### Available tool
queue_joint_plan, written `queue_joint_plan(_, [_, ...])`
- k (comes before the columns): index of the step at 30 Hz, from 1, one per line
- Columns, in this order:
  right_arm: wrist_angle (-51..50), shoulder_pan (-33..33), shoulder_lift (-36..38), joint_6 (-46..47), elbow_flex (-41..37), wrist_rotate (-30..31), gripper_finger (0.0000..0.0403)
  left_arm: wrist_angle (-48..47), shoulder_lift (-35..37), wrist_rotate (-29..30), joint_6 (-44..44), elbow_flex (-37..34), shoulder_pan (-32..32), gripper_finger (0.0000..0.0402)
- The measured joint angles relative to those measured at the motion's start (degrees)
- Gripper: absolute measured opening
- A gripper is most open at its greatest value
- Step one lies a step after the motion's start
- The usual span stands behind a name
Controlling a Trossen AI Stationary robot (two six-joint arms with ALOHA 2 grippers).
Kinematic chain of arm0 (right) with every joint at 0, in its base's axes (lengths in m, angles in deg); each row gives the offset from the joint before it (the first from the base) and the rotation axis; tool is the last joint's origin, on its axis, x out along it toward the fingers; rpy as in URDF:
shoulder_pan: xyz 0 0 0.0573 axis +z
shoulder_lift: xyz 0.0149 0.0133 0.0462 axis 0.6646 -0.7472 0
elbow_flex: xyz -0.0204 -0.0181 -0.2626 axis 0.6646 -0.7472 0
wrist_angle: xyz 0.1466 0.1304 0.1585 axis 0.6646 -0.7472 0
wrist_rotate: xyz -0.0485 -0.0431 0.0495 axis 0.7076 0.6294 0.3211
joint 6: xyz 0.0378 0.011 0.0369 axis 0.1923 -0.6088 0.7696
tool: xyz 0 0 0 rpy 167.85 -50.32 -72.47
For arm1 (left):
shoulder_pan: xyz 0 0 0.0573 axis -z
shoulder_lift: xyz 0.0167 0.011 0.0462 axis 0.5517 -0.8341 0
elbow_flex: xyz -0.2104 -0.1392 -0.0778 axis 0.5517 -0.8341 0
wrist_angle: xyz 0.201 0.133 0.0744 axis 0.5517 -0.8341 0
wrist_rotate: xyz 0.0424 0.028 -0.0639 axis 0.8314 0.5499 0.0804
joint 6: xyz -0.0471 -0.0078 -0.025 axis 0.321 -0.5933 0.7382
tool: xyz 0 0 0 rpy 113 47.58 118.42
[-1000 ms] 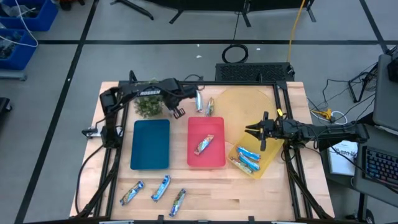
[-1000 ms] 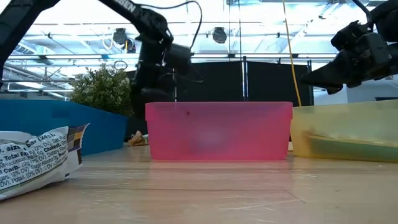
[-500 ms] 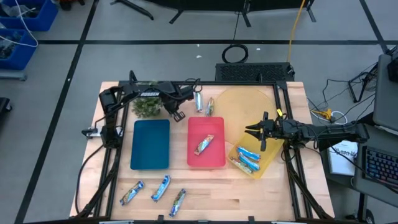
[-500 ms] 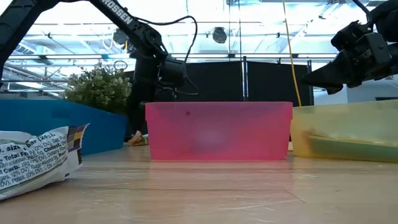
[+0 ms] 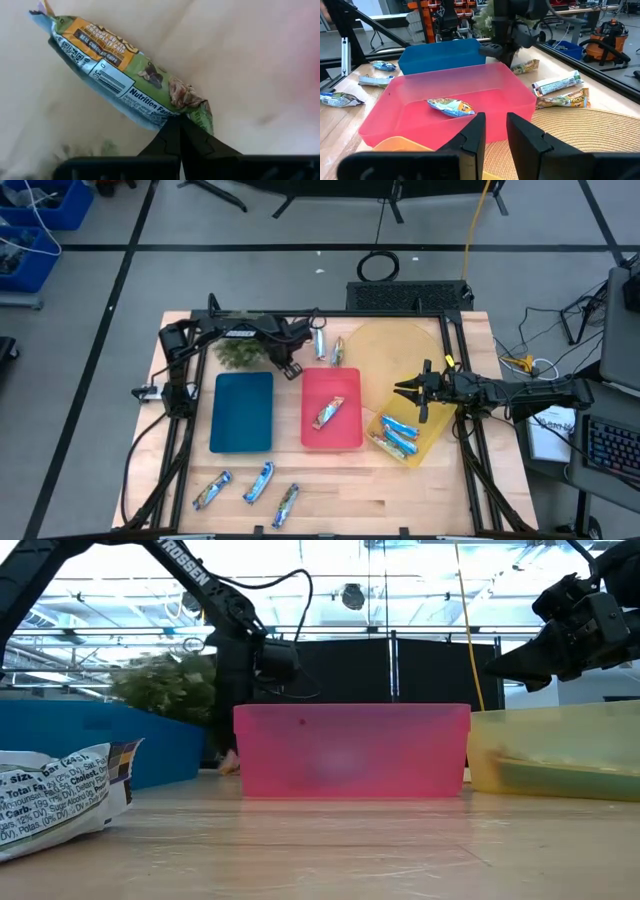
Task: Pick and place Granola Bars by type
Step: Put the yellow granola bar into the red bin
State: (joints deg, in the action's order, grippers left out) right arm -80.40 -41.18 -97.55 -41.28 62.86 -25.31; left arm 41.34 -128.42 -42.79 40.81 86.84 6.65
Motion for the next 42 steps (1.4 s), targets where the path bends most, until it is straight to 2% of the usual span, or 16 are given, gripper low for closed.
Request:
queue_joint_plan(6, [0.00,0.00,0.00,0.02,-0.01,0.02,0.0073,3.82,-0.20,-5.71,-1.07,1.41,-0.02,0.0001])
queue_joint_plan(25, [0.00,0.00,0.02,0.00,-0.01,0.04,0.0073,0.54,-0.16,-1.61,0.04,1.70,1.63,0.0003])
queue_joint_plan(29, [0.00,0.00,0.02,0.00,-0.01,0.04,0.0073,-0.20,1.79,1.09,0.48,1.70,1.91,0.0005])
queue_joint_plan(34, [0.00,0.00,-0.09,0.00,-0.01,0.04,0.0073,-0.43,6.81,3.18,1.09,1.70,1.84,0.0026])
queue_joint_plan(42, [0.00,0.00,-0.09,0.00,-0.01,0.02,0.0073,4.40,12.75,2.44,4.22,1.79,1.84,0.0037])
